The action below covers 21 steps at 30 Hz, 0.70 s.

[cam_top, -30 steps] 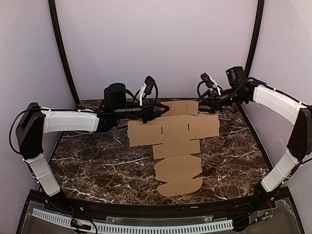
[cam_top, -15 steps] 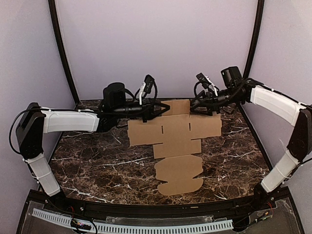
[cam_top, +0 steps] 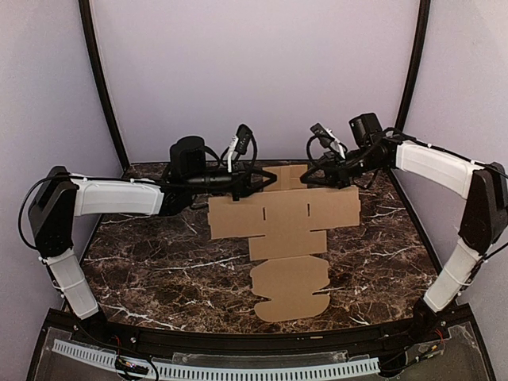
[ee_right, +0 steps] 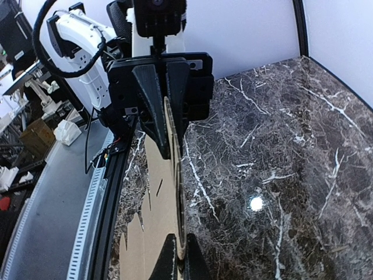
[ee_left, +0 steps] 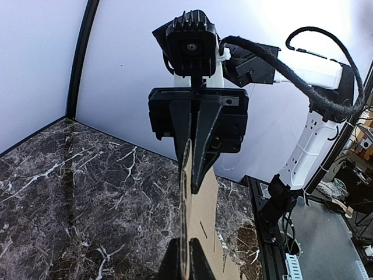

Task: Fold the paper box

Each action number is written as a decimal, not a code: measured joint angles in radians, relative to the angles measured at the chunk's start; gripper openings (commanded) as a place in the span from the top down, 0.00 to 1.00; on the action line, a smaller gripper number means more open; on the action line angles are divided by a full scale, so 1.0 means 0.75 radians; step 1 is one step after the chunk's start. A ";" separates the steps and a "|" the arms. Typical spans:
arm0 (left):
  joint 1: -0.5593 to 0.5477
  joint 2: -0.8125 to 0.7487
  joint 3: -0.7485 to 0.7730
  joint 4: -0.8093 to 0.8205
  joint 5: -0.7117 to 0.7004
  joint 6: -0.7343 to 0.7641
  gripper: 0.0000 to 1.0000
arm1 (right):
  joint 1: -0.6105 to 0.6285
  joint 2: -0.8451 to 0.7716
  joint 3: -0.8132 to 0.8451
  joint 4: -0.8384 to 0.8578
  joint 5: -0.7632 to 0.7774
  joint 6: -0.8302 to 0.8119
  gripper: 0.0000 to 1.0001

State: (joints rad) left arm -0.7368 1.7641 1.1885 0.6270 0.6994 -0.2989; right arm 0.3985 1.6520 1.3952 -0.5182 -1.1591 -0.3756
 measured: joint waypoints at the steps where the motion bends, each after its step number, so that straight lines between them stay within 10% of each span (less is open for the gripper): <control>1: 0.001 0.001 0.000 -0.002 0.006 0.000 0.99 | -0.001 0.005 0.001 0.000 -0.006 0.000 1.00; 11: 0.014 0.020 0.003 -0.008 0.011 -0.004 0.99 | 0.005 0.014 0.002 0.033 0.083 0.096 1.00; 15: 0.017 0.029 0.004 -0.005 -0.036 -0.001 0.99 | 0.019 -0.021 -0.003 0.056 0.233 0.192 0.64; 21: 0.004 0.029 0.005 -0.014 -0.039 0.011 0.99 | -0.025 -0.166 -0.007 0.041 0.351 0.185 0.46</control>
State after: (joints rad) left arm -0.7341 1.7859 1.1923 0.6167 0.6704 -0.2905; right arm 0.3794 1.5272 1.3899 -0.4873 -0.8959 -0.2367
